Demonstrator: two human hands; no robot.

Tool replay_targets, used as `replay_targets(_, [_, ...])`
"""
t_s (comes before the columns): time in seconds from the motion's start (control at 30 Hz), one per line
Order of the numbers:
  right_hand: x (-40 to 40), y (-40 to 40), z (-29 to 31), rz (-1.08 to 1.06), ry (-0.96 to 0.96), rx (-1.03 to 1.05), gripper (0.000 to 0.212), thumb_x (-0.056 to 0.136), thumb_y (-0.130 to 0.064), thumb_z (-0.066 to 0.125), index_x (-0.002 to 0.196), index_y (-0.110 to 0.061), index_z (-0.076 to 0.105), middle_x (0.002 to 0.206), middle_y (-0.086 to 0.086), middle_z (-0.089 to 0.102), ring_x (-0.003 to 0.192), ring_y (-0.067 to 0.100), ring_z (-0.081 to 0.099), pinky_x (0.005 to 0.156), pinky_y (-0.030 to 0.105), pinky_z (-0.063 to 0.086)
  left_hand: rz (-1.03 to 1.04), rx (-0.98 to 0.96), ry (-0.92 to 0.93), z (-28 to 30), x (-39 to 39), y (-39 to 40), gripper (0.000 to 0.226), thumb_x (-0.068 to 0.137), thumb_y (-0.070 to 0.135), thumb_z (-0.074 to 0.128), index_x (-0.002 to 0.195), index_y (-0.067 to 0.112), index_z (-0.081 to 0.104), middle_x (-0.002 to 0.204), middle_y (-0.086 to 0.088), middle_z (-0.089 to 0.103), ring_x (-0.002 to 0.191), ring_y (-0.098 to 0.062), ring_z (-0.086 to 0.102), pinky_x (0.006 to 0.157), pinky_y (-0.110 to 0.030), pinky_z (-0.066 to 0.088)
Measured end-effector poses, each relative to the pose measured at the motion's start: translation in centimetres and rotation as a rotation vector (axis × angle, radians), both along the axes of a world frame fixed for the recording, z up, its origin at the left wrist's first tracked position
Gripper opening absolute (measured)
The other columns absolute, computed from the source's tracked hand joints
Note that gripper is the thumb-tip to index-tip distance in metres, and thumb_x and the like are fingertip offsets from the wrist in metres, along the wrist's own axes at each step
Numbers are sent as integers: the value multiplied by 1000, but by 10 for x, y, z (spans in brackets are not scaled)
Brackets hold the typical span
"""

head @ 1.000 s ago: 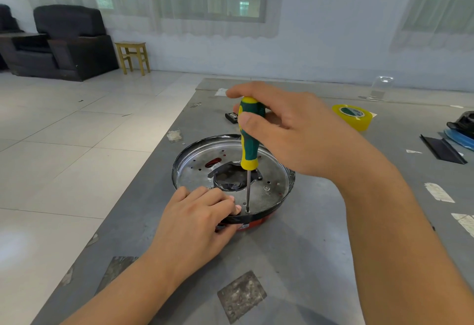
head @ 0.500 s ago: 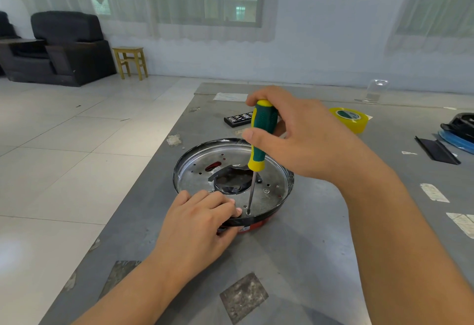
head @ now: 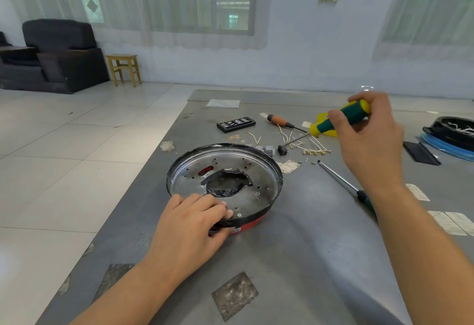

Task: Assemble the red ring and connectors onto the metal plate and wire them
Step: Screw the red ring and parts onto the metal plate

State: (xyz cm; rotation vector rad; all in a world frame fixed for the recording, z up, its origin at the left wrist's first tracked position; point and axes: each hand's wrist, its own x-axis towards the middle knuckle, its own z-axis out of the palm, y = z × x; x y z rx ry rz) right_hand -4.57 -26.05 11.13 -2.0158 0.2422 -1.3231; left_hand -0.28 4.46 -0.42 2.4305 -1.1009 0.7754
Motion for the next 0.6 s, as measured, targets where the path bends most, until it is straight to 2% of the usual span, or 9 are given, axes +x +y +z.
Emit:
replay_targets(0.1, [-1, -15, -38, -10, 43, 44, 29, 91, -45, 73, 106, -44, 48, 87, -12, 66, 74, 0, 64, 63, 5, 44, 5, 0, -9, -2, 1, 0, 12, 81, 40, 70, 86, 32, 77, 98, 20, 75, 83, -14, 71, 63, -35, 43])
replay_targets(0.2, [-1, -25, -78, -16, 159, 109, 30, 90, -46, 74, 105, -41, 49, 90, -10, 68, 80, 9, 69, 71, 29, 53, 7, -3, -12, -3, 2, 0, 19, 85, 43, 61, 86, 32, 77, 98, 20, 75, 82, -14, 71, 62, -36, 43])
replay_targets(0.23, [-1, -28, -89, -11, 208, 129, 30, 89, -46, 75, 103, -40, 49, 91, -8, 69, 82, 12, 69, 70, 32, 53, 7, -5, -12, -4, 3, 1, 22, 86, 44, 58, 86, 32, 77, 98, 20, 75, 83, -14, 71, 63, -36, 43])
replay_targets(0.27, [-1, -32, -98, 3, 259, 146, 31, 87, -46, 77, 101, -39, 49, 93, -8, 69, 84, 10, 69, 70, 32, 53, 7, -6, -10, -4, 3, 1, 24, 87, 45, 57, 86, 32, 77, 98, 20, 75, 83, -14, 71, 63, -36, 43])
replay_targets(0.33, [-3, -40, -110, 35, 369, 142, 34, 83, -43, 82, 97, -36, 51, 95, -13, 69, 85, 0, 64, 68, 24, 49, 7, -7, -6, -5, 3, 1, 24, 87, 46, 57, 87, 32, 77, 99, 20, 75, 84, -14, 71, 65, -34, 41])
replay_targets(0.4, [-8, -47, -119, 69, 505, 46, 37, 80, -37, 86, 94, -38, 52, 95, -18, 68, 88, -8, 61, 70, 14, 43, 5, -13, 0, -5, 3, 2, 23, 86, 46, 59, 88, 33, 78, 100, 20, 74, 86, -13, 71, 68, -32, 38])
replay_targets(0.47, [-11, -50, -124, 112, 644, -125, 39, 81, -34, 86, 95, -45, 52, 100, -21, 65, 95, -4, 62, 74, 10, 41, 1, -13, -1, -5, 3, 2, 25, 87, 47, 57, 89, 33, 78, 101, 20, 74, 88, -13, 71, 70, -32, 39])
replay_targets(0.53, [-13, -52, -125, 136, 710, -277, 36, 86, -33, 80, 99, -50, 52, 105, -23, 58, 99, 0, 60, 81, 13, 46, -4, 0, -4, -5, 4, 2, 27, 88, 49, 56, 90, 34, 78, 102, 20, 74, 90, -12, 72, 71, -33, 42])
replay_targets(0.6, [-14, -52, -124, 155, 752, -329, 31, 90, -34, 74, 107, -48, 53, 109, -21, 53, 102, 2, 58, 88, 24, 52, -6, 13, -6, -4, 4, 3, 24, 89, 50, 60, 92, 34, 78, 104, 21, 74, 93, -12, 71, 73, -34, 44])
